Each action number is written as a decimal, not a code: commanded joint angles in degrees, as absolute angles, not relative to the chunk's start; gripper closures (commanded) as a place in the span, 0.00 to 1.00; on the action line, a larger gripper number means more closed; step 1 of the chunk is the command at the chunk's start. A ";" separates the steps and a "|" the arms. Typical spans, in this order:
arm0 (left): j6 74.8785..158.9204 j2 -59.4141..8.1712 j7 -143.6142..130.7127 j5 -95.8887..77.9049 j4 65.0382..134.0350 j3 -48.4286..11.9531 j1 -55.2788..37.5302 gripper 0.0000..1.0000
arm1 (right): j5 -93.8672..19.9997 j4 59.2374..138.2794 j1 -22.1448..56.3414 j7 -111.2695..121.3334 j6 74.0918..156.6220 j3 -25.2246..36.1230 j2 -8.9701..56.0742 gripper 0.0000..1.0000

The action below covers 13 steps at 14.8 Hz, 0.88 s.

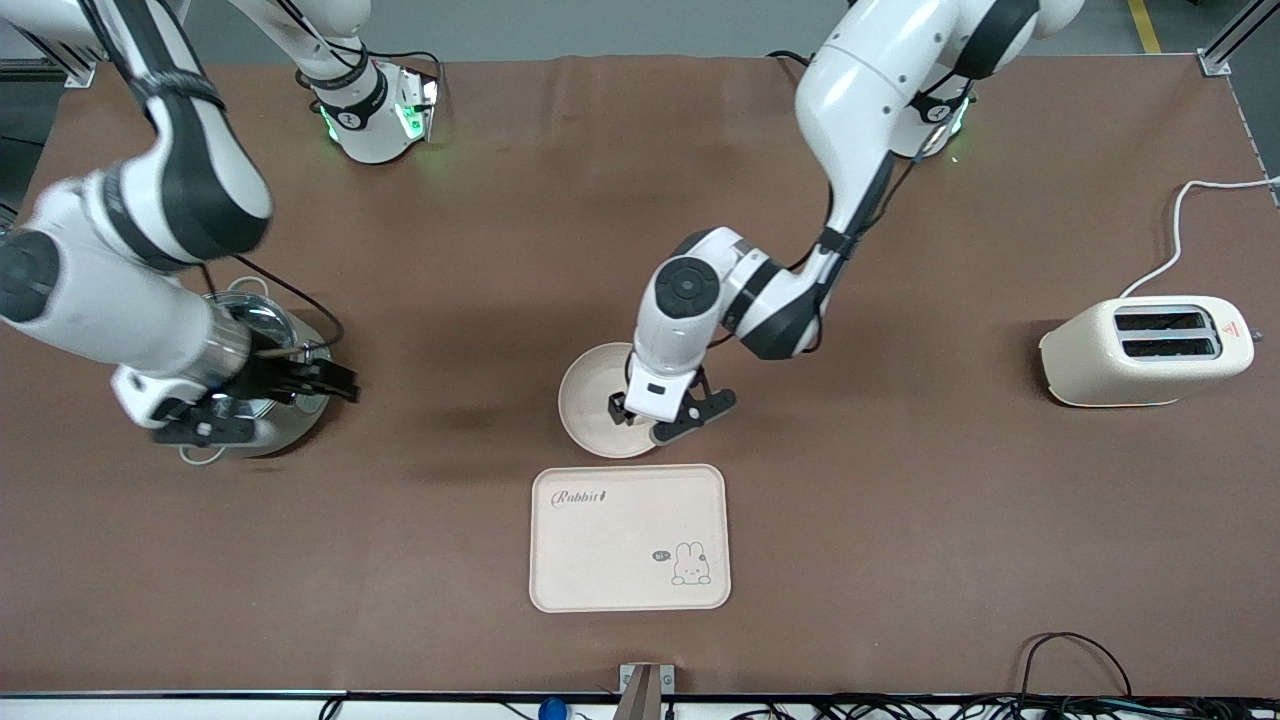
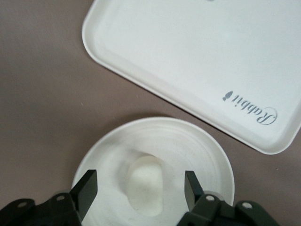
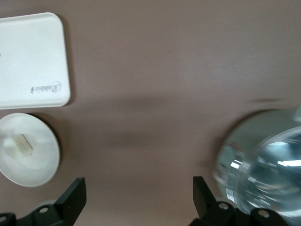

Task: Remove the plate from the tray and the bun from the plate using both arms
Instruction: 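Grasp the white bun with the left gripper while the right gripper withdraws, then lift the bun with the left gripper and carry it toward the toaster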

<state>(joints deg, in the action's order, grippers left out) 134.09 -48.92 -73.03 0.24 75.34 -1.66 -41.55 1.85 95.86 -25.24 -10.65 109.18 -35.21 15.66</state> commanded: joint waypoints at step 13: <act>137.90 -54.93 -79.28 0.26 73.04 0.35 -45.00 0.93 | 2.90 84.90 -8.35 1.41 85.94 -7.74 1.76 0.00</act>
<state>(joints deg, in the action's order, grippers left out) 138.53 -54.46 -78.41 0.24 74.36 -0.95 -43.84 1.98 83.55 -9.85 1.26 83.99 -10.21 1.31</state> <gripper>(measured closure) 0.718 0.000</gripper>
